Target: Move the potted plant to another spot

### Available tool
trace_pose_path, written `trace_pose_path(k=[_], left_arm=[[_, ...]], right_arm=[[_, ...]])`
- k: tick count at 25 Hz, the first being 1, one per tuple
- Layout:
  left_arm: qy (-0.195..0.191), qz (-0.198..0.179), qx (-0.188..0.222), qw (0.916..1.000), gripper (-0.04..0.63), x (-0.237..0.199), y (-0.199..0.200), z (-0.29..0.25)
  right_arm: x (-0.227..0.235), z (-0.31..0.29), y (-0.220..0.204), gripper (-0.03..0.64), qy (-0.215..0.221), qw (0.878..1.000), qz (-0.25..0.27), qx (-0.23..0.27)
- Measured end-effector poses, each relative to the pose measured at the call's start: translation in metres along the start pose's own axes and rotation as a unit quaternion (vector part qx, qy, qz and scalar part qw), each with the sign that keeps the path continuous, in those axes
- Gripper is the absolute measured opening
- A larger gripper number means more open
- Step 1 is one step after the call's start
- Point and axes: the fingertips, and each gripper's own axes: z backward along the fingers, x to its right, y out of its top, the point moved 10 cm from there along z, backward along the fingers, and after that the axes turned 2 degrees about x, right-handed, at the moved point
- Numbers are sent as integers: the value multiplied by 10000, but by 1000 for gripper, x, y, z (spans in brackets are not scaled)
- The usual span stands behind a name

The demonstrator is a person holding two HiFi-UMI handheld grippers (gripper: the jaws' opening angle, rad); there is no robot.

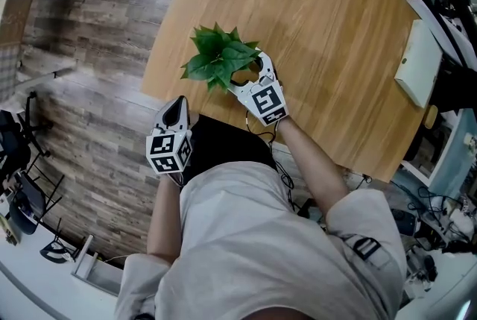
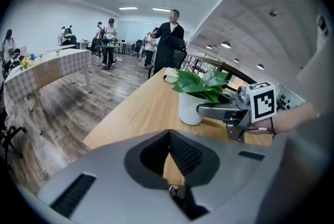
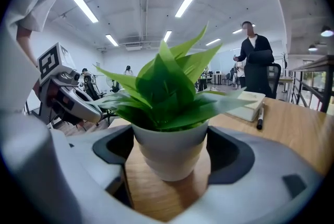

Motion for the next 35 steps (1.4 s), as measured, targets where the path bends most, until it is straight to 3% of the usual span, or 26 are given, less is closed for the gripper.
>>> trace_pose_path(k=[13, 25, 35], left_arm=[[-311, -232, 12, 9992, 12, 10, 10, -8], [-639, -537, 533, 9951, 12, 16, 58, -10], [-1045, -880, 1044, 9851, 12, 27, 120, -15]], right_arm=[[-1, 24, 7, 439, -345, 9988, -262, 249], [6, 40, 60, 439, -810, 9916, -232, 978], [26, 54, 117, 439, -1306, 9803, -32, 1479]])
